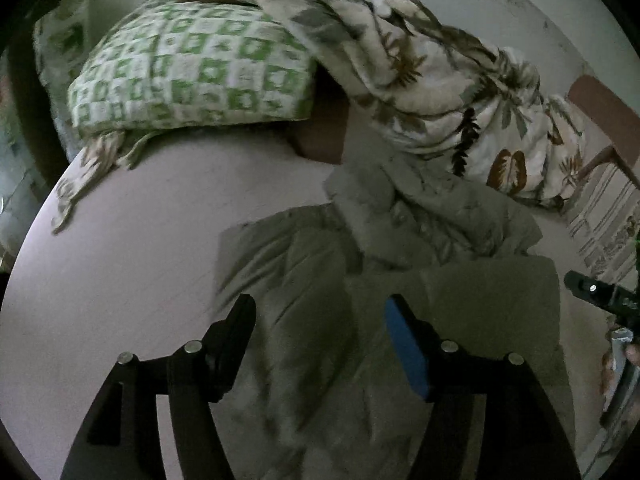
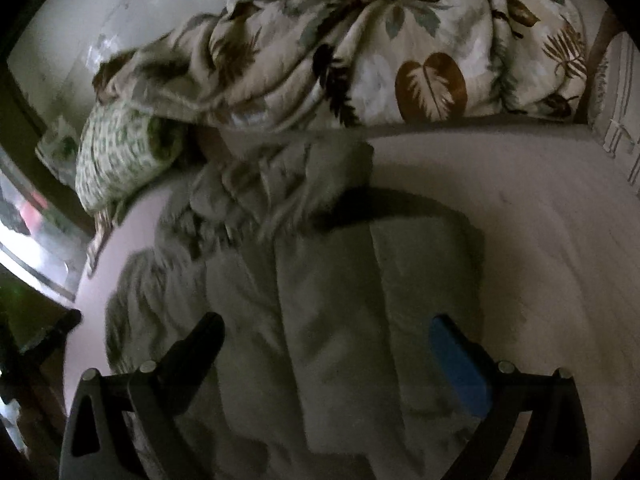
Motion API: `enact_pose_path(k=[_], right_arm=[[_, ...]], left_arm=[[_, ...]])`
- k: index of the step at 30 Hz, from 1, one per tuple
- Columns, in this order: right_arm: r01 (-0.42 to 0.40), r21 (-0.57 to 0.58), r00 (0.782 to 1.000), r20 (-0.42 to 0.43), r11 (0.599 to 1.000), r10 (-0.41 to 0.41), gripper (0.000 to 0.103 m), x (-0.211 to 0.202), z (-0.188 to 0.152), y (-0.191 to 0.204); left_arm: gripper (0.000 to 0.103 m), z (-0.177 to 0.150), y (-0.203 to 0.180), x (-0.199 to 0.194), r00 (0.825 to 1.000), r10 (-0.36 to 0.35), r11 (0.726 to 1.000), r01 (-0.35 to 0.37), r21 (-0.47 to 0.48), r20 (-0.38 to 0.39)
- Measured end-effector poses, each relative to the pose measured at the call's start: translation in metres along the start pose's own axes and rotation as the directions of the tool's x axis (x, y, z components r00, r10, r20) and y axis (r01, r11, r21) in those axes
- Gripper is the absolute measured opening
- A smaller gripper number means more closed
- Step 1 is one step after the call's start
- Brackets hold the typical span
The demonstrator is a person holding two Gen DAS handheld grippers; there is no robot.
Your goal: Fold large clothes
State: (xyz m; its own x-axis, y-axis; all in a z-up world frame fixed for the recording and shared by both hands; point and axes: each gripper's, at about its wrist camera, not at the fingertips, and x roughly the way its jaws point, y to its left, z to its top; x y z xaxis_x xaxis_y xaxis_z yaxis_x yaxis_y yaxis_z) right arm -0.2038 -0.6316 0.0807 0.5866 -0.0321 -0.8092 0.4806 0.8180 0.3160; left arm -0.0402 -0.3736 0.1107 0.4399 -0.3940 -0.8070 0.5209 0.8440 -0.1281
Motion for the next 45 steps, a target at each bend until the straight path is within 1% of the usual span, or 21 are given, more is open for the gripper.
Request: enact_pose_path(k=[5, 8, 12, 13, 14, 15, 16, 17, 18, 19, 20, 21, 22, 23, 27, 30, 33, 36, 38, 41, 45], right_arm=[[-0.03, 0.059, 0.999, 0.038, 0.998, 0.027, 0.103, 0.015, 0.027, 0.004], [-0.064, 0.109, 0.997, 0.043, 0.992, 0.059, 0.103, 0.029, 0.038, -0.001], [-0.054, 0.12, 0.998, 0.038, 0.991, 0.05, 0.1, 0.047, 0.051, -0.007], [-0.053, 0.117, 0.998, 0.033, 0.992, 0.049, 0.096, 0.052, 0.053, -0.007], [-0.055, 0.117, 0.998, 0.028, 0.992, 0.052, 0.085, 0.057, 0.055, -0.007], [-0.058, 0.118, 0.998, 0.016, 0.991, 0.057, 0.078, 0.063, 0.057, -0.008], [-0.062, 0.12, 0.998, 0.008, 0.991, 0.061, 0.067, 0.068, 0.058, -0.009], [-0.065, 0.125, 0.998, -0.002, 0.99, 0.066, 0.061, 0.073, 0.059, -0.009], [-0.068, 0.129, 0.997, -0.012, 0.989, 0.071, 0.058, 0.079, 0.059, -0.01], [-0.068, 0.133, 0.997, -0.018, 0.989, 0.071, 0.051, 0.085, 0.059, -0.01], [-0.068, 0.133, 0.997, -0.022, 0.989, 0.072, 0.034, 0.089, 0.059, -0.01], [-0.07, 0.127, 0.997, -0.027, 0.989, 0.074, 0.031, 0.093, 0.059, -0.009], [-0.067, 0.115, 0.997, -0.029, 0.991, 0.071, 0.026, 0.095, 0.058, -0.007], [-0.061, 0.097, 0.998, -0.025, 0.993, 0.063, 0.02, 0.096, 0.058, -0.004], [-0.042, 0.044, 0.999, 0.013, 0.998, 0.042, 0.014, 0.089, 0.06, 0.007], [-0.049, 0.013, 0.996, 0.07, 0.999, 0.048, 0.013, 0.072, 0.066, 0.017], [-0.058, -0.018, 0.992, 0.115, 0.998, 0.059, 0.012, 0.049, 0.075, 0.029], [-0.093, -0.035, 0.98, 0.171, 0.995, 0.097, 0.011, 0.011, 0.082, 0.041], [-0.12, -0.044, 0.973, 0.195, 0.992, 0.127, 0.011, -0.011, 0.082, 0.045], [-0.163, -0.078, 0.96, 0.218, 0.984, 0.176, 0.011, -0.048, 0.069, 0.052], [-0.202, -0.128, 0.949, 0.219, 0.971, 0.226, 0.011, -0.09, 0.024, 0.058]], left_arm=[[0.068, 0.028, -0.03, 0.046, 0.998, 0.032, 0.999, -0.03, 0.025, -0.052], [0.068, 0.039, -0.038, 0.07, 0.996, 0.052, 0.998, -0.051, 0.02, -0.072], [0.068, 0.051, -0.04, 0.101, 0.992, 0.073, 0.997, -0.071, 0.021, -0.104], [0.068, 0.052, -0.038, 0.108, 0.99, 0.077, 0.997, -0.076, 0.015, -0.115], [0.068, 0.053, -0.036, 0.116, 0.989, 0.073, 0.997, -0.074, 0.003, -0.125], [0.068, 0.055, -0.035, 0.121, 0.989, 0.069, 0.998, -0.07, -0.004, -0.131], [0.068, 0.055, -0.034, 0.126, 0.989, 0.065, 0.998, -0.067, -0.01, -0.131], [0.068, 0.055, -0.034, 0.13, 0.99, 0.066, 0.998, -0.068, -0.005, -0.127], [0.066, 0.055, -0.036, 0.133, 0.99, 0.066, 0.998, -0.066, 0.007, -0.124], [0.052, 0.055, -0.038, 0.137, 0.991, 0.064, 0.998, -0.061, 0.026, -0.121], [0.031, 0.055, -0.042, 0.14, 0.991, 0.048, 0.998, -0.043, 0.04, -0.124], [0.028, 0.055, -0.044, 0.142, 0.991, 0.044, 0.998, -0.038, 0.051, -0.125], [0.02, 0.055, -0.048, 0.141, 0.993, 0.047, 0.997, -0.041, 0.061, -0.106], [0.014, 0.056, -0.051, 0.139, 0.995, 0.042, 0.996, -0.036, 0.076, -0.089], [0.011, 0.069, -0.052, 0.121, 0.999, 0.038, 0.996, -0.037, 0.084, -0.017], [0.01, 0.085, -0.048, 0.094, 0.999, 0.016, 0.997, -0.019, 0.069, 0.039], [0.01, 0.1, -0.043, 0.057, 0.995, -0.045, 0.998, 0.041, 0.047, 0.093], [0.01, 0.101, -0.038, 0.017, 0.985, -0.105, 0.994, 0.101, 0.037, 0.134], [0.01, 0.094, -0.034, -0.007, 0.978, -0.144, 0.989, 0.141, 0.033, 0.153], [0.01, 0.072, -0.029, -0.039, 0.967, -0.191, 0.982, 0.187, 0.041, 0.169], [0.01, 0.023, -0.016, -0.072, 0.958, -0.231, 0.973, 0.225, 0.056, 0.171]])
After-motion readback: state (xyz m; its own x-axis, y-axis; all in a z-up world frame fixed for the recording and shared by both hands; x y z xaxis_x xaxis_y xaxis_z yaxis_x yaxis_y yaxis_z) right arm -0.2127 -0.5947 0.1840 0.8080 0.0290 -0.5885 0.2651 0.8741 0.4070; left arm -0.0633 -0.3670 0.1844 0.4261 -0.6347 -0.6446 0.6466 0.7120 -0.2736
